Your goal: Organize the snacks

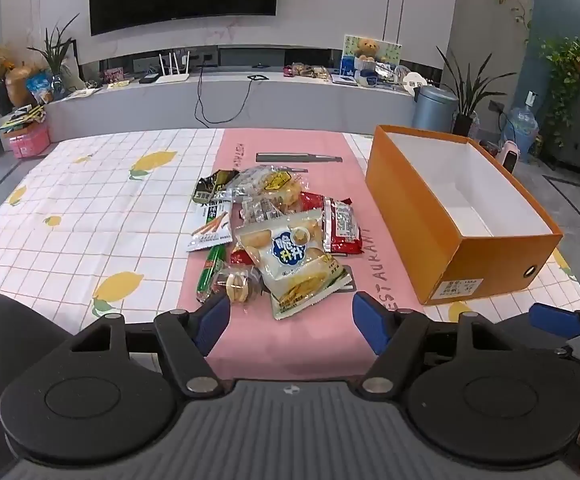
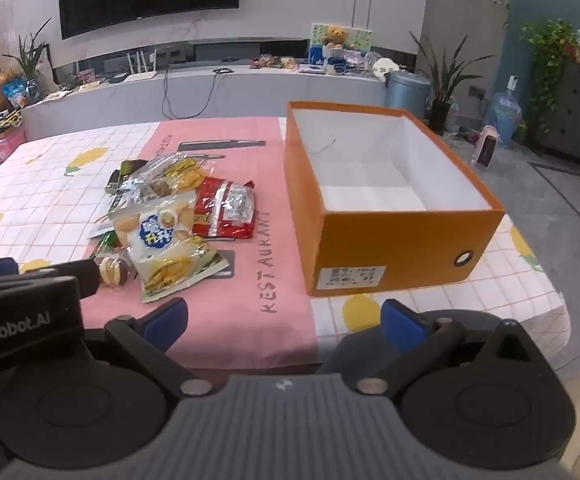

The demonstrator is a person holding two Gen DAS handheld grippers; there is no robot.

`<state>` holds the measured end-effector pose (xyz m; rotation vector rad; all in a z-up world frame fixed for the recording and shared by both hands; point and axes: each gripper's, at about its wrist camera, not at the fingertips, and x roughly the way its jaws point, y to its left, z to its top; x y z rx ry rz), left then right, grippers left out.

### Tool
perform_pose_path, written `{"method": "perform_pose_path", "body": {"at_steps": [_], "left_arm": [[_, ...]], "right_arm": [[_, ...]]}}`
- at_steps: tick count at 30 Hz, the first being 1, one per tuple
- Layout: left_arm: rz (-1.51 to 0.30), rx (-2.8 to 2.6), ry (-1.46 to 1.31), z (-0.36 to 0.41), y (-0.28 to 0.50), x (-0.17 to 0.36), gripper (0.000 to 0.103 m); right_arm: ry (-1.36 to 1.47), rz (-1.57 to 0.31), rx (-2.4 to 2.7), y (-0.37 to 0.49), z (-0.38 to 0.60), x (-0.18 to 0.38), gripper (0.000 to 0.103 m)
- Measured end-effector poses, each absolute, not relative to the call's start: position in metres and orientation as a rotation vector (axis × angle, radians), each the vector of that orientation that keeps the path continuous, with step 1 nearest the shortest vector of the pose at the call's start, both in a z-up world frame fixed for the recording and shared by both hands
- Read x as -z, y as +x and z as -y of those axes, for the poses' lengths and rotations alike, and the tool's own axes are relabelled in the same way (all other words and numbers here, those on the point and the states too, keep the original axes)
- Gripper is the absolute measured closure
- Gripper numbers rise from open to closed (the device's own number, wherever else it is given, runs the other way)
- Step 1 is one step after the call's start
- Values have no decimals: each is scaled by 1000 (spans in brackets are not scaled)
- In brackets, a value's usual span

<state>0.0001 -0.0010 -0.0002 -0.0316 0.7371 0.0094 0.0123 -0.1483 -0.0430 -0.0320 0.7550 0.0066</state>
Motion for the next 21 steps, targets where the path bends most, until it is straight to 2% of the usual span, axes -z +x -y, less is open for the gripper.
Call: {"method": "perform_pose_path", "body": {"at_steps": [21], "left_arm": [[-787,-13,-65,-2,5,8,21]], "right_arm": [[-68,-782,-32,14,141,49,3]]}}
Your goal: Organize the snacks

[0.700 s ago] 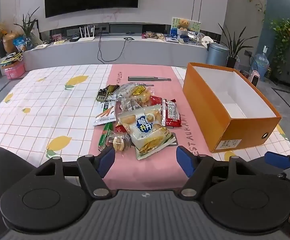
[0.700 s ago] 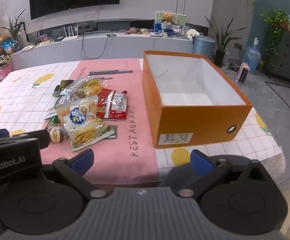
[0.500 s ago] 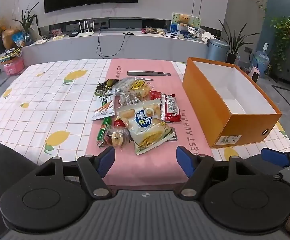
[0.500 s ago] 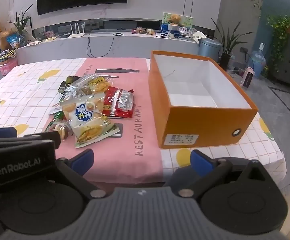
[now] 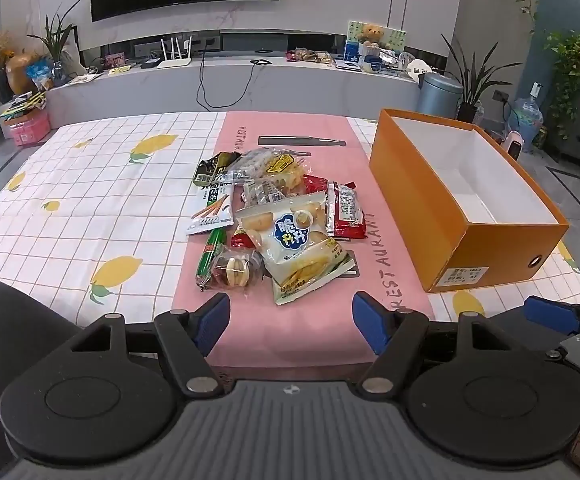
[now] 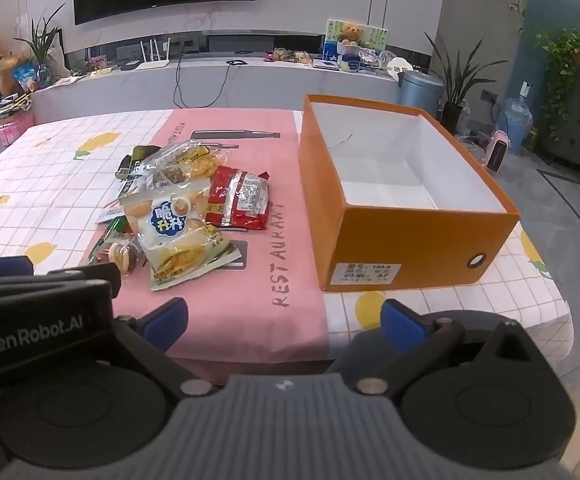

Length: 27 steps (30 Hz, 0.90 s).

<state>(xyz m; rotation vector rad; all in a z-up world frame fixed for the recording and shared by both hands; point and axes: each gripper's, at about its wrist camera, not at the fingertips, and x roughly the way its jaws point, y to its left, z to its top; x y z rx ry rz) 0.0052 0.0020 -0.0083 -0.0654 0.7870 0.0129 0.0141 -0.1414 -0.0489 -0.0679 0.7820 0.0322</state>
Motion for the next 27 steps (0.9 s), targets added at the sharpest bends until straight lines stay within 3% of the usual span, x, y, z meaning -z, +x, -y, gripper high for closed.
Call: {"method": "perform_pose_path", "body": {"at_steps": [27], "left_arm": [[-780,-17,-75,-4,5,5,21]], "right_arm": [[-75,-775,-30,13,136,44,3]]}}
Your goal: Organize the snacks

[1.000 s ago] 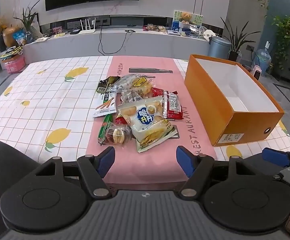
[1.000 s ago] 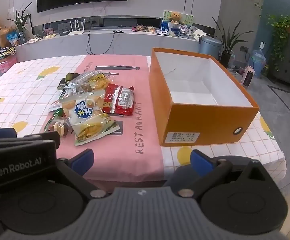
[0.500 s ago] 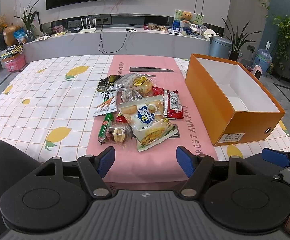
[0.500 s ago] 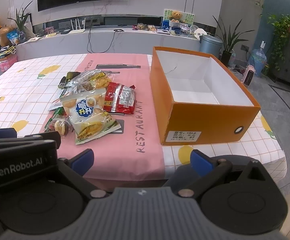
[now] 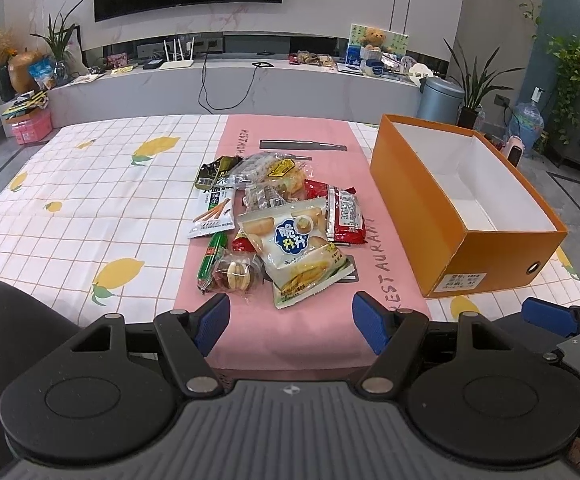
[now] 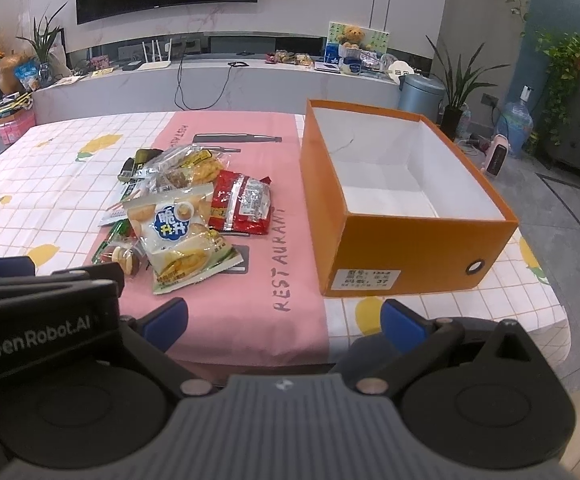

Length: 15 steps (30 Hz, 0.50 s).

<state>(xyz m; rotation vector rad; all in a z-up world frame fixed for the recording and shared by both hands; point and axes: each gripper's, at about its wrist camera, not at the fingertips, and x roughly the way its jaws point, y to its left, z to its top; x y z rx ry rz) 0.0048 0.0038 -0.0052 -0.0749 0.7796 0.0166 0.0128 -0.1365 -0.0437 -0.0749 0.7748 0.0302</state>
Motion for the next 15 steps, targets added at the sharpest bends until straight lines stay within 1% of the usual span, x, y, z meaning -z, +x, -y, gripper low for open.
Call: {"method": "perform_pose_path", "body": {"at_steps": [15], "left_arm": [[-795,-15,-71,-4,8,10,21]], "right_arm": [[-64,-793,-47,15,131,50,3]]}}
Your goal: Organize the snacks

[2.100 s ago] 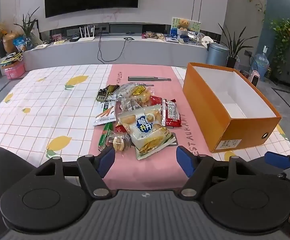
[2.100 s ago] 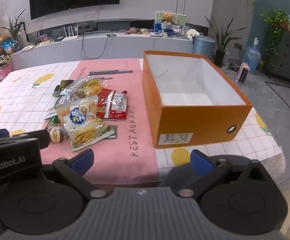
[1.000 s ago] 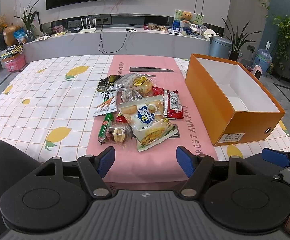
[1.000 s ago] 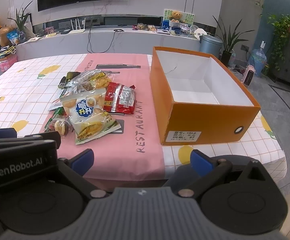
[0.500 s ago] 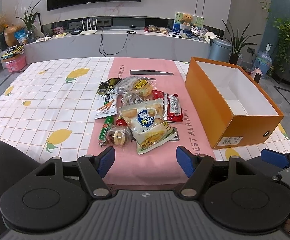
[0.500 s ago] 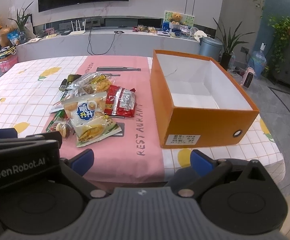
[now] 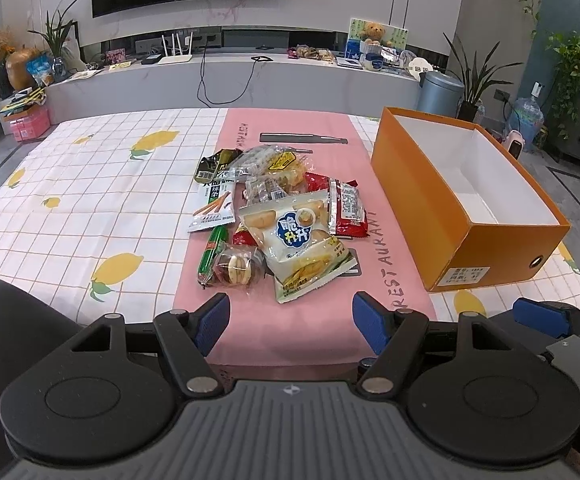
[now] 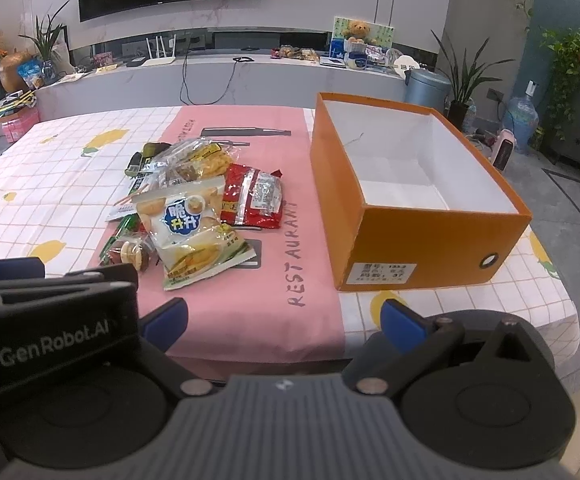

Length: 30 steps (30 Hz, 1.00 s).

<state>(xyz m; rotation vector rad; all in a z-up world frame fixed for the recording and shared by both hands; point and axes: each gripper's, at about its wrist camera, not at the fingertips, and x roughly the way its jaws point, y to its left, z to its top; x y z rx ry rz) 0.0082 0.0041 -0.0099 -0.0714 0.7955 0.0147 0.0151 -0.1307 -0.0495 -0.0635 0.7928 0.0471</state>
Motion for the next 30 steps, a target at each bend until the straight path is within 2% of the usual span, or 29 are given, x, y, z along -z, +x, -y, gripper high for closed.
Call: {"method": "perform_pose_path", "body": {"at_steps": [30], "left_arm": [[-822,-33,-71,-10,17,16,21]], "right_arm": [[-67,-816,-51,26,124,57,3]]}}
